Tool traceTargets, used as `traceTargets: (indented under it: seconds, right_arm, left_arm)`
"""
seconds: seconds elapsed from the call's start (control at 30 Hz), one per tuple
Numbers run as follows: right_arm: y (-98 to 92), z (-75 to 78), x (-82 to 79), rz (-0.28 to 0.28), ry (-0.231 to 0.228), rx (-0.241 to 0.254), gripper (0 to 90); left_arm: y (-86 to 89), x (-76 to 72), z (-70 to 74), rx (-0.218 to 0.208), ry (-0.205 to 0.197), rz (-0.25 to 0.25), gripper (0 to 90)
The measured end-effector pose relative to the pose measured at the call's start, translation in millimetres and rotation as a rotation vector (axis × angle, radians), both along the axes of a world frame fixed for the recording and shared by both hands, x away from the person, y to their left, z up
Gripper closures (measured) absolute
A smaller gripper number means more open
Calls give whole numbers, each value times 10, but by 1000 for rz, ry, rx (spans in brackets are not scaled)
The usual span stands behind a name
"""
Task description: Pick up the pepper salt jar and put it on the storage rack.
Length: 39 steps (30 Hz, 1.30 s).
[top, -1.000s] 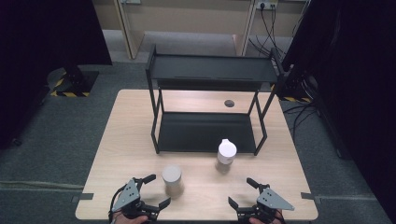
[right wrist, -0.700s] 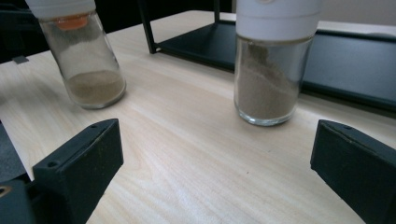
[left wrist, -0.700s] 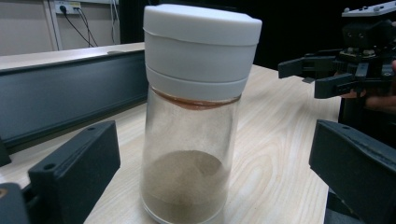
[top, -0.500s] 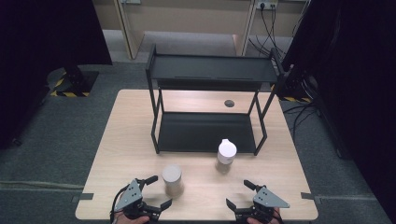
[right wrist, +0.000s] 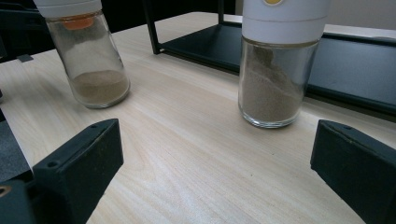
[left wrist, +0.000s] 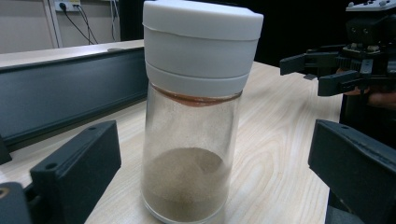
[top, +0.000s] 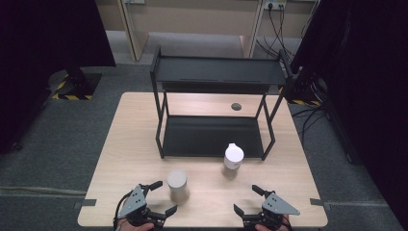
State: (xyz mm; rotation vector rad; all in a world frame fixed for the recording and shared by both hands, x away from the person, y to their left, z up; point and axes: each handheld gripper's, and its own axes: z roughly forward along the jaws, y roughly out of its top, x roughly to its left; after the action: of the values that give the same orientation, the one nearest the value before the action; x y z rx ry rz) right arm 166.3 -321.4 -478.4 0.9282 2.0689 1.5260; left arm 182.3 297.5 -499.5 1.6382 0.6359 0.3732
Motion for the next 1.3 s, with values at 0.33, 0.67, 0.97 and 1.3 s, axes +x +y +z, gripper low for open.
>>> traceTargets:
  seconds: [0.33,0.67,0.97,1.3]
  right_arm:
    - [-14,-13,-3,-8,-7,14,26]
    - [-25,-21,0,-11,-8,25,26]
    - [-42,-26,0,-13,-11,34,26]
    - [-44,-24,-6,-14,-12,35,26]
  left_arm:
    - [-80,43,38,12,-2,-2,18]
    - [-196,175,144,29,2,-3,18]
    - [-252,281,183,48,16,0,49]
    - [-345,379,259,103,-9,-20,270]
